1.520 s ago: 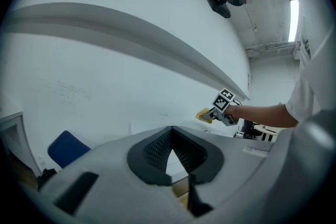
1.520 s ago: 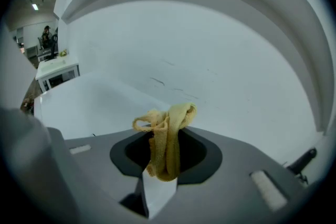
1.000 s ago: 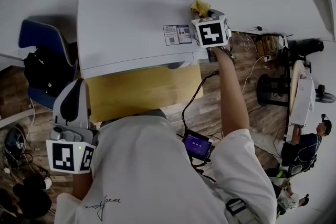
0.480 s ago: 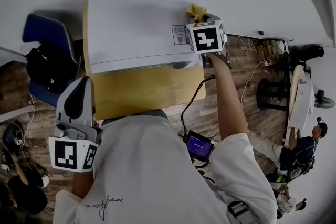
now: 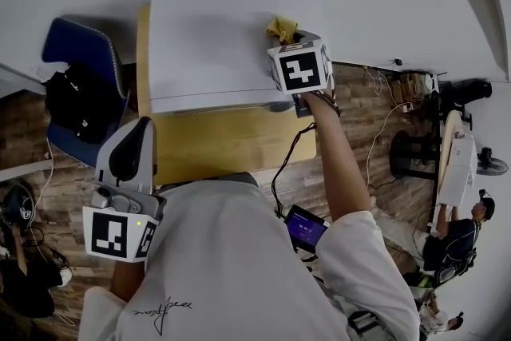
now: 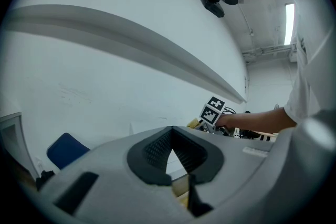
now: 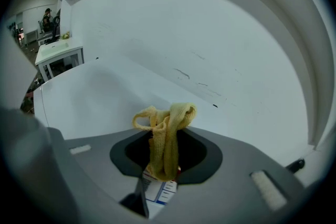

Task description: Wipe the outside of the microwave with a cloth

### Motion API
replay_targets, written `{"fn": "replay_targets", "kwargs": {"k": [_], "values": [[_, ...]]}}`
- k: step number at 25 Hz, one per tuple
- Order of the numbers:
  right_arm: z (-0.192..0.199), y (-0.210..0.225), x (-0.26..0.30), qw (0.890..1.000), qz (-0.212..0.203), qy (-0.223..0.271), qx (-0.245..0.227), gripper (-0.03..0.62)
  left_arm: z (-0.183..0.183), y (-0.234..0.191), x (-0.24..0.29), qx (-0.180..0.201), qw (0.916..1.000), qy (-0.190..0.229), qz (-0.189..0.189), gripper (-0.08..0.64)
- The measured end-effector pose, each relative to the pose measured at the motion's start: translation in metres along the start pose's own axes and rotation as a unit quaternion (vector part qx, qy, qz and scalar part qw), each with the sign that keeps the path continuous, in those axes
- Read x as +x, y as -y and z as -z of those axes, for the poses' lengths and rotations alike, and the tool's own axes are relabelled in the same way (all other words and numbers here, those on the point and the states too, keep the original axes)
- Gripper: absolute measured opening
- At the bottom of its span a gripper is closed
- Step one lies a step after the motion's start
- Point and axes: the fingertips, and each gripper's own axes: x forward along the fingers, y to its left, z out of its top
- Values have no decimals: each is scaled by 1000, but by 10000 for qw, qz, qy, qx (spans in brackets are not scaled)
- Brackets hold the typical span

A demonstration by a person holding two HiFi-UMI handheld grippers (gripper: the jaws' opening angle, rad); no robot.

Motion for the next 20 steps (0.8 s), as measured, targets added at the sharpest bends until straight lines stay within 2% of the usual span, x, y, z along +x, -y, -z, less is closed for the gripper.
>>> {"fn": "replay_targets", "kwargs": {"k": [9, 20], "values": [[-28, -55, -4, 9992, -319, 136, -197, 118, 0, 1, -7, -22, 10000, 60, 5, -5], [-68, -127, -7, 9942, -880, 425, -458, 118, 4, -12, -23, -151, 9995, 89, -258, -5]]}}
